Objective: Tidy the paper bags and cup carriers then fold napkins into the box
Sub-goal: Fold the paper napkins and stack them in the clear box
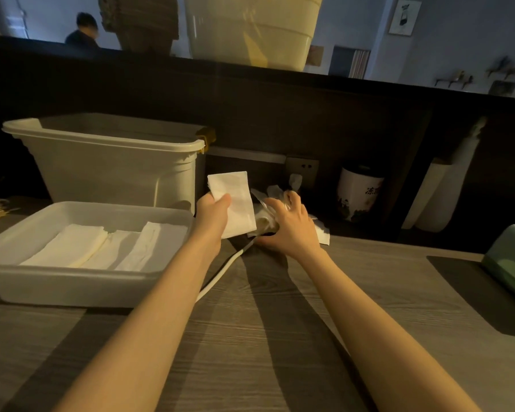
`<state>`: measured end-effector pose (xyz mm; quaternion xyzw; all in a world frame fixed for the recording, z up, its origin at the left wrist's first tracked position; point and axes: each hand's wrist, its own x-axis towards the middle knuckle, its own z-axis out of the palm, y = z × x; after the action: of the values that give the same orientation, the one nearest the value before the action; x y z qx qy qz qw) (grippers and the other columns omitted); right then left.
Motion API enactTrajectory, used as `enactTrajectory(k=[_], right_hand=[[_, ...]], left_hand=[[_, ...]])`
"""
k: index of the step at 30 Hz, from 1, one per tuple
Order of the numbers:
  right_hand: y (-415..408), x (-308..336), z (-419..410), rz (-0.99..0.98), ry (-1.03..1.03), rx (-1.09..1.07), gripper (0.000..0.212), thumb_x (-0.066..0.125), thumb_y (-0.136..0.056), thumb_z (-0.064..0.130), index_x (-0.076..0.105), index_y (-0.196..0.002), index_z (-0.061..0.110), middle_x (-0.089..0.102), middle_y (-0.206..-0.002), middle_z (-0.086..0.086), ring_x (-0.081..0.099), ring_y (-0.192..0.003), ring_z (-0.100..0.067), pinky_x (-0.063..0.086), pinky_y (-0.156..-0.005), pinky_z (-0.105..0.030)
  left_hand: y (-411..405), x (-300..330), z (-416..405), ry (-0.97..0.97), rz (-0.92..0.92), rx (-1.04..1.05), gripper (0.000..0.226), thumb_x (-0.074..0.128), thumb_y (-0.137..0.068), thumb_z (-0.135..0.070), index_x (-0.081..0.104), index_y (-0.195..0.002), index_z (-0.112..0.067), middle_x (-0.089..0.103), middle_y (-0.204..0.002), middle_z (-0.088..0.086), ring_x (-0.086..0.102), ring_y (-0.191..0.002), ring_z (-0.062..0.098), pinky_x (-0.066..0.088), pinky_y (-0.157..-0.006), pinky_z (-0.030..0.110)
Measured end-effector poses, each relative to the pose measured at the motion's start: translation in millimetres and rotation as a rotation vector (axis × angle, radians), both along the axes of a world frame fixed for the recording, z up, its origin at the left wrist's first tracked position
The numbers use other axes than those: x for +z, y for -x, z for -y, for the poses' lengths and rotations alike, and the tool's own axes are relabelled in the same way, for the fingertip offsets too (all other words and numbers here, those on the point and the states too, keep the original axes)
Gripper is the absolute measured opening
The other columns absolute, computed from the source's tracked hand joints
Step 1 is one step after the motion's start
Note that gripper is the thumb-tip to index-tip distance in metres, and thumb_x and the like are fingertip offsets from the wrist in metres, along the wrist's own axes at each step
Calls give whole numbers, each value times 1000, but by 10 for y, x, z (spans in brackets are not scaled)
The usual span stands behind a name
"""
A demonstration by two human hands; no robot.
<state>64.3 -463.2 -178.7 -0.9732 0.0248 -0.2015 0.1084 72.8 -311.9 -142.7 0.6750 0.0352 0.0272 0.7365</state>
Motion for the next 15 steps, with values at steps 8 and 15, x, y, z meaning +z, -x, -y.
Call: enactTrajectory(k=[8,15], right_hand=[[-110,-32,-90,56,-46,-48,52,63,-88,25,44,-137,27,23,-148,-11,47,-123,-30,46,-94,-37],[-46,31,-46,94,11,-3,43,57,-91,7,52,-133,12,50,-137,-9,54,-117,-28,48,-92,-34]], left_hand=[[7,2,12,-4,-2,-8,32,44,-98,-21,48,-129,-13,56,-113,6,54,-99,23,49,-85,39],[42,45,10,-21,1,-27,34,43,-99,-20,45,-132,-13,54,-123,9,53,-110,26,47,-84,36]])
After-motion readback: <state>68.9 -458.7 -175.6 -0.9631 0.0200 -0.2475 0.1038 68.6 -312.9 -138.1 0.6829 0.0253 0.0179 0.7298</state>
